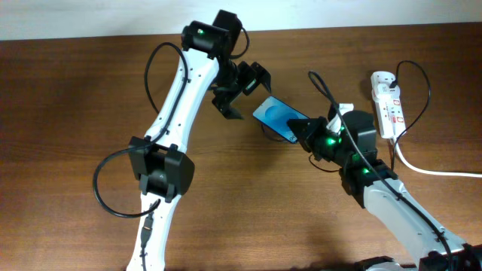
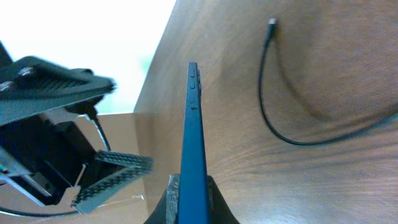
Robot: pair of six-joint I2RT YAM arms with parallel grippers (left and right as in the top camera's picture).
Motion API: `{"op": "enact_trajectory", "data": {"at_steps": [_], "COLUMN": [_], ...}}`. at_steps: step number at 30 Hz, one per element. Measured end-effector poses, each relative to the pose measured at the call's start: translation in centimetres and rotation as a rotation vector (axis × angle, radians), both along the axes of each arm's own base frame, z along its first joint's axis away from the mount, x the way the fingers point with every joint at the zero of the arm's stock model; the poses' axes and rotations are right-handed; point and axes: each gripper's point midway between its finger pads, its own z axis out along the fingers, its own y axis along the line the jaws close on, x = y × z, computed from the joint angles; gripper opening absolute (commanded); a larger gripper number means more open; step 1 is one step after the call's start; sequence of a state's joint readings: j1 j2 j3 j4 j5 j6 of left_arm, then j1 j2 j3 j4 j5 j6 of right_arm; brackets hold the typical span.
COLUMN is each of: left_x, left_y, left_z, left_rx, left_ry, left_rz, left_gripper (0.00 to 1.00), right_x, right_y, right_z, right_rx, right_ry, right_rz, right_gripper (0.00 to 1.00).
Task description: Plug charger to phone and switch on socket
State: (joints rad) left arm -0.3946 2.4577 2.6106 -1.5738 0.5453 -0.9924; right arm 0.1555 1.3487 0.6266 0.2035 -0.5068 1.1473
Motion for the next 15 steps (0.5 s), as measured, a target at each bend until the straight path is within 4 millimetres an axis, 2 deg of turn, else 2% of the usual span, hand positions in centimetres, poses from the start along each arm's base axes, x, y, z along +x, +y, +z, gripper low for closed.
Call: {"op": "enact_trajectory", "data": {"at_steps": [3,5,9,12,13,15], "left_x": [0.6,1.6,2.8,3.3,3.4,3.4], "left_y": [0.0,1.2,3.4,4.5,4.7,4.7], "left_z": [1.3,2.5,3.8,4.0,4.0,3.9], "left_rx": [-0.142,-0.261,-0.366,-0.379,-0.377,-0.371], "left_ry": [-0.104,-0.203,-0.322,-0.354,-0.362,-0.382], "left_rz": [-0.166,-0.268,-0.344,-0.348,-0.351,-0.375], "left_gripper": [0.99,0.99,0.99,0.99,1.00,1.00], "right_x": [0.2,0.2,-2.1,-5.9,-8.5,-10.4], "right_y": [-1.9,-3.1,-5.5,-7.1,-7.5,-7.6], "right_z": [0.0,0.6,4.6,7.7,8.3,9.0], "right_rx": [0.023,0.038,0.026,-0.027,-0.061,-0.081], "right_ry": [0.004,-0.014,-0.099,-0.153,-0.152,-0.163], "right_rz": [0.003,0.007,0.002,-0.036,-0.062,-0.084], "right_gripper": [0.04,0.04,0.04,0.04,0.04,0.04]}}
